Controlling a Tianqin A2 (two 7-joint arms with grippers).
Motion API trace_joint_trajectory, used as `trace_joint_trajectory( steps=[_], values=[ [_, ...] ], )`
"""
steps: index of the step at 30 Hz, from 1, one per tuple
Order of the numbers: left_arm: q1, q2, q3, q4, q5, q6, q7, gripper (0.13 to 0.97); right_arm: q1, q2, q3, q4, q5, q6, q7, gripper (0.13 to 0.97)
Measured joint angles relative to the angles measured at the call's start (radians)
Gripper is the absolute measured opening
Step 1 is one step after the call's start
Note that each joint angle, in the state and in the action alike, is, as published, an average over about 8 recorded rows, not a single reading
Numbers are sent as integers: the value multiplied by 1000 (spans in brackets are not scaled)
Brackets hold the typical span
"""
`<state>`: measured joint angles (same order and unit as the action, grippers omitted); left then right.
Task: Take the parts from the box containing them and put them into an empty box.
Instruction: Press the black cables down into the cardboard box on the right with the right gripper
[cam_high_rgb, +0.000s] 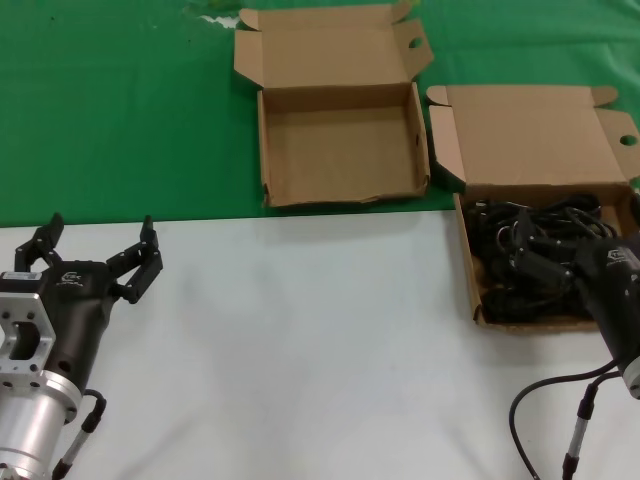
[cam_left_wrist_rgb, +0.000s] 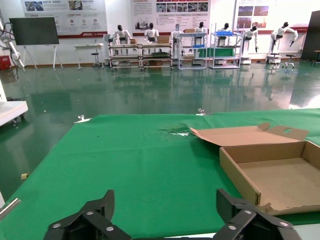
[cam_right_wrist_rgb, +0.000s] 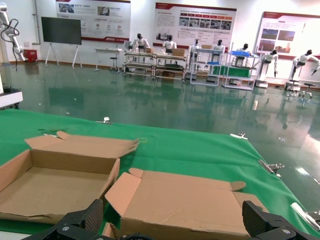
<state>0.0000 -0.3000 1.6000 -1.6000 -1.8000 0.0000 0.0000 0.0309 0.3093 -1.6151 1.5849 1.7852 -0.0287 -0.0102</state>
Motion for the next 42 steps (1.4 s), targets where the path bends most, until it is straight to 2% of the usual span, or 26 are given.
trace_joint_trajectory(
  steps=[1, 9, 13, 21, 26, 30, 33, 42],
  values=[
    [0, 0, 0, 0, 0, 0, 0, 762, 0, 0, 0, 0, 0, 0, 0, 966],
    [0, 0, 0, 0, 0, 0, 0, 565, 0, 1, -2, 0, 0, 0, 0, 966],
    [0, 0, 0, 0, 0, 0, 0, 565, 1, 2, -7, -2, -2, 2, -1, 966],
    [0, 0, 0, 0, 0, 0, 0, 360, 3, 3, -21, -3, -7, -8, -7, 966],
    [0, 0, 0, 0, 0, 0, 0, 291, 17, 22, -23, -12, -6, -50, -14, 966],
    [0, 0, 0, 0, 0, 0, 0, 222, 48, 72, -27, -37, -1, -109, -8, 966],
    [0, 0, 0, 0, 0, 0, 0, 204, 83, 133, -39, -64, 0, -173, 1, 966],
    [0, 0, 0, 0, 0, 0, 0, 147, 221, 351, -88, -149, 1, -463, -38, 966]
  ],
)
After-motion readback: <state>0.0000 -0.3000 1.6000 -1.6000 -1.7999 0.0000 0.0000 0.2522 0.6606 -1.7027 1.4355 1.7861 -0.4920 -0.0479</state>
